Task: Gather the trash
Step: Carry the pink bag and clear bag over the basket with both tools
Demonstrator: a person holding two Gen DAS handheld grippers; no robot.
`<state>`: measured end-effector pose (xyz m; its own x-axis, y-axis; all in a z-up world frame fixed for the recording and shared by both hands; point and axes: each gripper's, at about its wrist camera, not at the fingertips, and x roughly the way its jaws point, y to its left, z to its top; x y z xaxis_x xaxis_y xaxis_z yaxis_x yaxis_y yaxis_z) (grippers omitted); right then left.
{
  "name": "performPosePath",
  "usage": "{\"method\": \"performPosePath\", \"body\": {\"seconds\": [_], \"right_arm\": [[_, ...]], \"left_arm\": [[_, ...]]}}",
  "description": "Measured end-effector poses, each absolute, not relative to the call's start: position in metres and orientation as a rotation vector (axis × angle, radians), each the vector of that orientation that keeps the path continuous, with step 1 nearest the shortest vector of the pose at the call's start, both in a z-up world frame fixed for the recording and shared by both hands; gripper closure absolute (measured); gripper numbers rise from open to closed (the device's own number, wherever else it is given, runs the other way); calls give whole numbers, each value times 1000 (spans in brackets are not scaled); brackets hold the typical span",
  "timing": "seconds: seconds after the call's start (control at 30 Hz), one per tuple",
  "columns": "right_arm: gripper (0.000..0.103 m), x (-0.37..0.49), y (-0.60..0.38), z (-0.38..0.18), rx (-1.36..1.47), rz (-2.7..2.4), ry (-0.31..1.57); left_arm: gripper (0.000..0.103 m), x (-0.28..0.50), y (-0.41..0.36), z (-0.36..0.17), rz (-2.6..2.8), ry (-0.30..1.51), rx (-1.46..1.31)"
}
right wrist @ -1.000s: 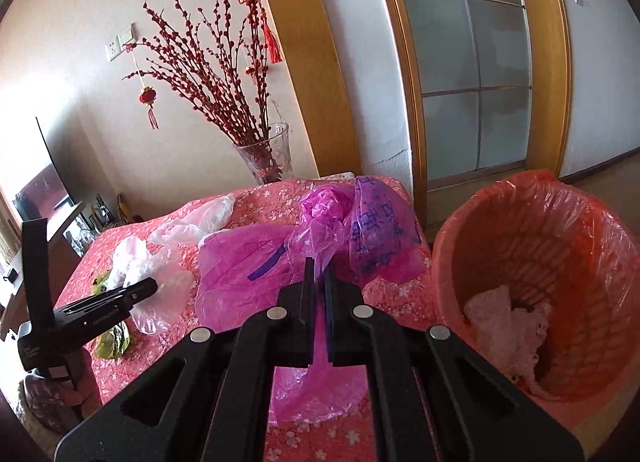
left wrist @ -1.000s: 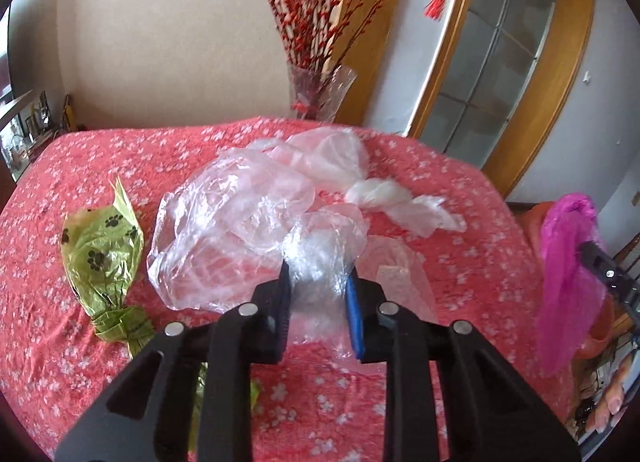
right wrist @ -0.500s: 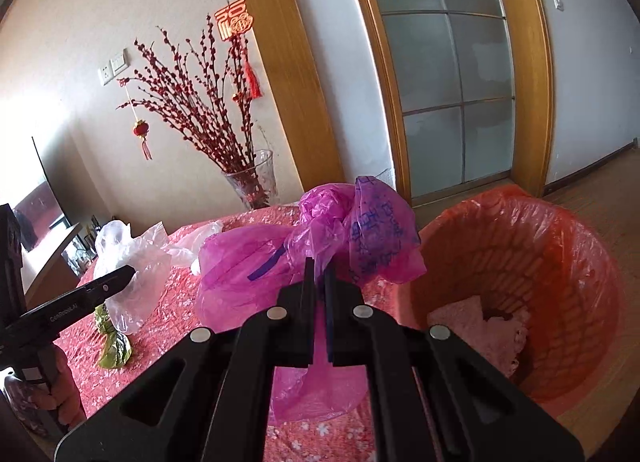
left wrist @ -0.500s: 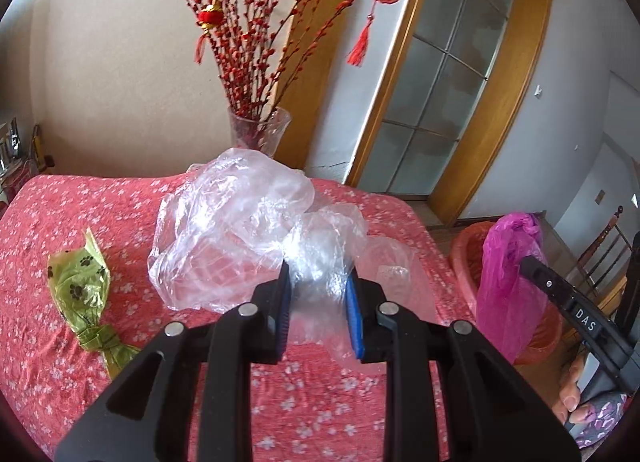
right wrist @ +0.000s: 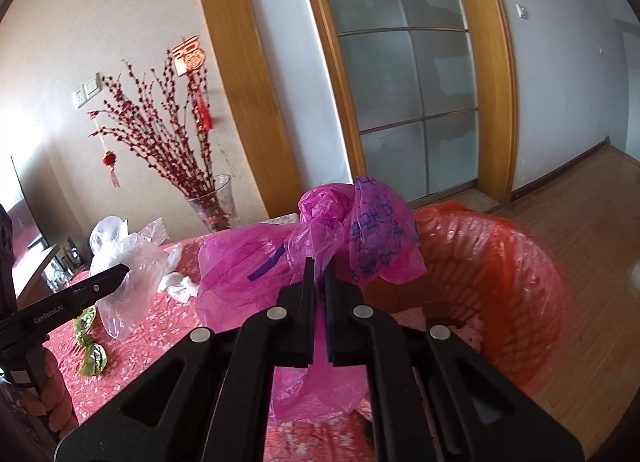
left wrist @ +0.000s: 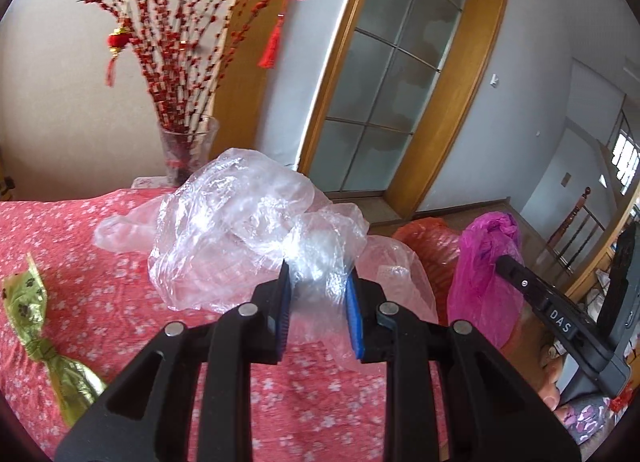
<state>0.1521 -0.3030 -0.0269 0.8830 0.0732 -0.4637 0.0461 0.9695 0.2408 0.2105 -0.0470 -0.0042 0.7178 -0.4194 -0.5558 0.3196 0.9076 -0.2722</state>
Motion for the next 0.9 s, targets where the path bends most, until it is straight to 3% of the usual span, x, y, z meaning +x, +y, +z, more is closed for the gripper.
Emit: {"method": "performPosePath", "body": {"seconds": [0.9], "right_arm": [[98, 139, -403, -24, 270, -220, 446]], "left_arm": [[79, 239, -191, -18, -674, 712, -97]]}}
